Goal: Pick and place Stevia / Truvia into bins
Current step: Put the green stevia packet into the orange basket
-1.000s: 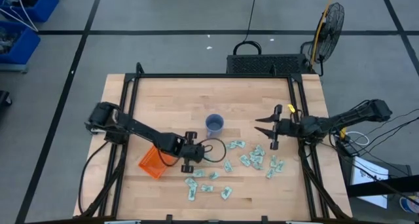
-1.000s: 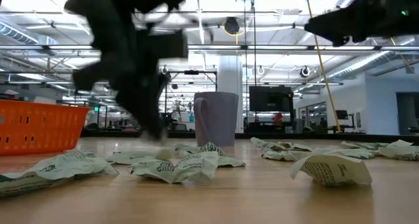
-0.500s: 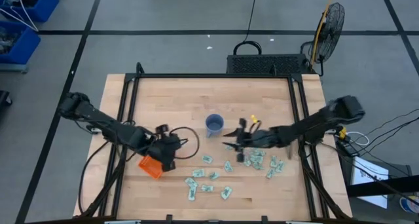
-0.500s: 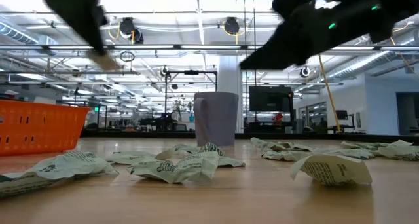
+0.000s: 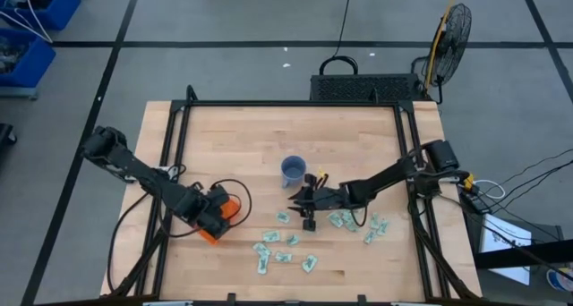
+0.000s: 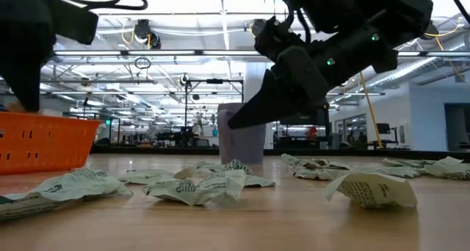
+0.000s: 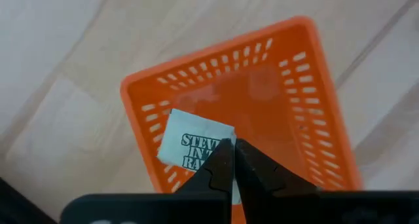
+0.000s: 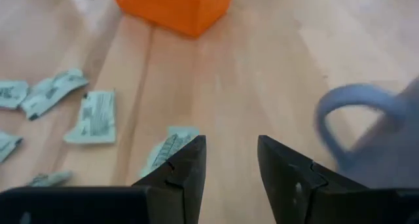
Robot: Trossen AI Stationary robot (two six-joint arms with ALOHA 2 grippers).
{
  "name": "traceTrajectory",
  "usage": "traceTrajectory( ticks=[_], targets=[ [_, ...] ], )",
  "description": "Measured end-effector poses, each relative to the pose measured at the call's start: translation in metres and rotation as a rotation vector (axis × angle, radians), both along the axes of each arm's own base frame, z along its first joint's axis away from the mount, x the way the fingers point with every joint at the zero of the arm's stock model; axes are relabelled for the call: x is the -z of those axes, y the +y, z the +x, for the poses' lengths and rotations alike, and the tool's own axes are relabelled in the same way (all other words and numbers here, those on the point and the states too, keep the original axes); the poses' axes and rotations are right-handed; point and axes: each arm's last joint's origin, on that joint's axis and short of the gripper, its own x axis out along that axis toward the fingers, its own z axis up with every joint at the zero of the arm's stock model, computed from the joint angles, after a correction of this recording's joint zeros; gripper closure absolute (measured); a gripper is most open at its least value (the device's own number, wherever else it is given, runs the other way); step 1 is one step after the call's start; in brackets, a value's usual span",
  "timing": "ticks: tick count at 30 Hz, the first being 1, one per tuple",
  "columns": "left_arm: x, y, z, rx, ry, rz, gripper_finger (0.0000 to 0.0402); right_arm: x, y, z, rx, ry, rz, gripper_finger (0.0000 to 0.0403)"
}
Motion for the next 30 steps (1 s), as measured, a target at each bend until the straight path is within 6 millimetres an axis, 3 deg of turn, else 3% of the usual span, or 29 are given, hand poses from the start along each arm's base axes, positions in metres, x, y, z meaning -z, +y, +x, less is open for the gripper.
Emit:
traceTrajectory(
  ticks=[8, 15, 21, 30],
  targets=[
    [0.007, 0.002, -0.003, -0.001, 0.014, 0.007, 0.0377, 0.013, 0.005, 0.013, -0.024, 0.017, 0.063, 0.0273],
    [0.006, -0.007, 0.010, 0.119, -0.104, -0.067, 0.0318, 0.021, 0.007, 0.022, -0.034, 0.034, 0.037, 0.0273],
    [0.006, -0.001, 0.012, 0.096, -0.098, -0.048, 0.0275, 0.020, 0.006, 0.022, -0.029, 0.029, 0.039, 0.0273],
    [0.005, 0.010, 0.019, 0.096, -0.125, 0.030, 0.0270, 0.023, 0.005, 0.022, -0.010, 0.051, 0.060, 0.0273]
  ],
)
